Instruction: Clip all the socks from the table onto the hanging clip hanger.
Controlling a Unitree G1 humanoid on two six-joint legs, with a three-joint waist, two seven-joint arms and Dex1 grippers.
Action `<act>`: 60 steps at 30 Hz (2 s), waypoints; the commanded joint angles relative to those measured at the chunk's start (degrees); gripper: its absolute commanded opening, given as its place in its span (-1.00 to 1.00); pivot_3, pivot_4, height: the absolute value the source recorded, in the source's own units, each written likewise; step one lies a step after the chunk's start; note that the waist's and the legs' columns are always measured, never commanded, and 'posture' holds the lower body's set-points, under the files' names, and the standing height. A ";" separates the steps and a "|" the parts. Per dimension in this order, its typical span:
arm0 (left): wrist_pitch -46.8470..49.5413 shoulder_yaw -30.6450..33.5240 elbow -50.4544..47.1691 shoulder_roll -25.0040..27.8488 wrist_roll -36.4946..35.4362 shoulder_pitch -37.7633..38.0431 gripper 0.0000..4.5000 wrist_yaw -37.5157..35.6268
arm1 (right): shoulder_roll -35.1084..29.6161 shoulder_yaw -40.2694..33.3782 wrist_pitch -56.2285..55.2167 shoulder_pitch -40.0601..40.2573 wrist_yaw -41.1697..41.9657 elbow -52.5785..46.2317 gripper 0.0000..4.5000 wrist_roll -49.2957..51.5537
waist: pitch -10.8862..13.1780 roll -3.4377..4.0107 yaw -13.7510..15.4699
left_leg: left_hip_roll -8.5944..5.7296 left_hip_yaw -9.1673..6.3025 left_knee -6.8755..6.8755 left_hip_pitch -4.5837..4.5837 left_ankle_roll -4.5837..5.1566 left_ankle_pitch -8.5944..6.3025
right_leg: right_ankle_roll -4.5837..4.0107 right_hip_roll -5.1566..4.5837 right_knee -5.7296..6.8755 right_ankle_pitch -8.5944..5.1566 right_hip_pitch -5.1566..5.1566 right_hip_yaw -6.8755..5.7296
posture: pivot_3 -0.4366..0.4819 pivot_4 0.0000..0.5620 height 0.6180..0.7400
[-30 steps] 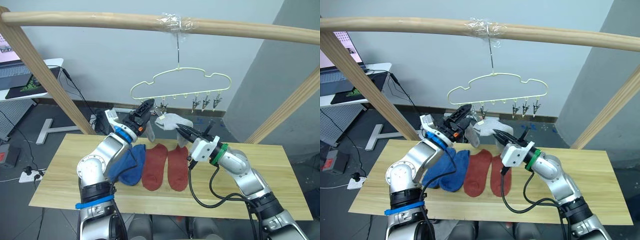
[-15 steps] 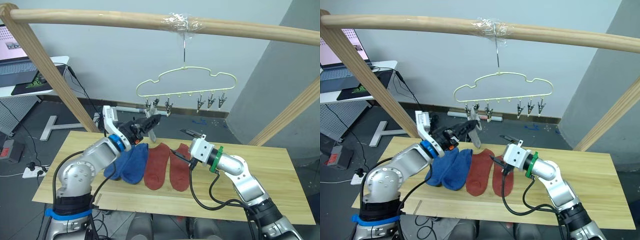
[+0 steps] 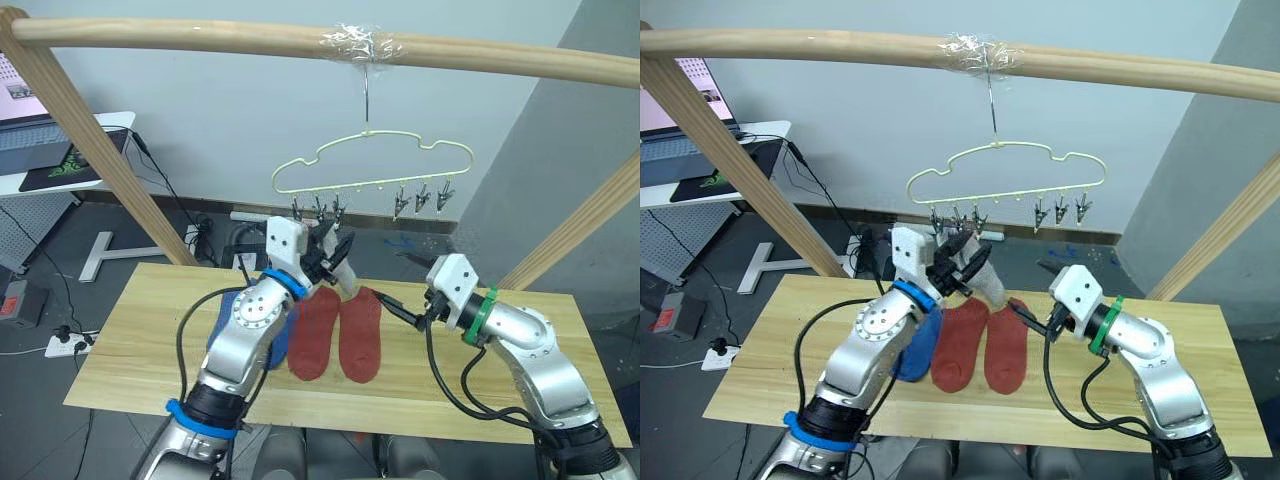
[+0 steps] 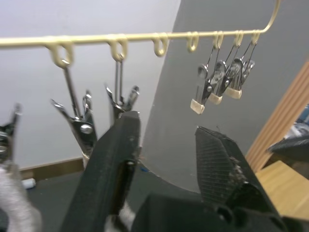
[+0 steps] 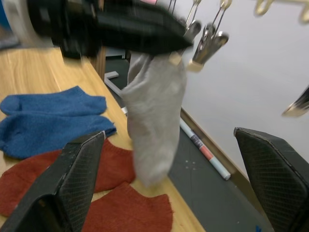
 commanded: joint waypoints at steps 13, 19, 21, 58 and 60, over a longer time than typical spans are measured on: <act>-4.98 5.32 7.88 -6.01 7.98 -3.13 -0.02 5.76 | -0.72 -7.66 15.19 -6.82 -1.53 -10.53 1.00 17.29 | -0.01 -0.01 -0.83 | 0.00 -0.04 0.02 -0.01 0.03 0.02 | 0.00 0.01 0.04 0.01 0.00 -0.05 | 0.07 -0.46 1.00; -6.84 5.78 12.78 -7.75 8.03 -6.44 -0.02 4.15 | -0.19 -7.49 16.23 -8.40 -4.07 -10.75 1.00 18.09 | -0.02 -0.01 -0.96 | 0.00 -0.05 0.02 -0.01 0.03 0.03 | 0.00 0.01 0.06 0.02 0.00 -0.07 | 0.05 -0.50 1.00; -7.51 6.24 14.12 -8.20 8.15 -7.24 -0.02 4.33 | 0.04 -7.58 16.79 -8.73 -4.75 -10.98 1.00 18.57 | -0.02 -0.01 -1.12 | -0.01 -0.05 0.02 -0.01 0.03 0.03 | 0.00 0.01 0.06 0.02 0.01 -0.07 | 0.05 -0.50 1.00; -12.28 7.18 20.21 -10.63 13.84 -12.31 -0.02 7.06 | -1.31 -7.99 16.87 -9.56 -6.81 -10.48 1.00 19.35 | -0.04 -0.01 -1.34 | -0.01 -0.04 0.04 0.00 0.04 0.04 | -0.01 0.01 0.13 0.03 0.00 -0.07 | 0.01 -0.49 1.00; -12.33 7.33 20.43 -10.57 14.00 -12.26 -0.02 7.04 | -1.46 -8.00 16.89 -9.63 -6.84 -10.39 1.00 19.51 | -0.04 -0.01 -1.34 | -0.01 -0.04 0.04 0.00 0.04 0.04 | -0.01 0.01 0.13 0.03 0.00 -0.07 | 0.01 -0.49 1.00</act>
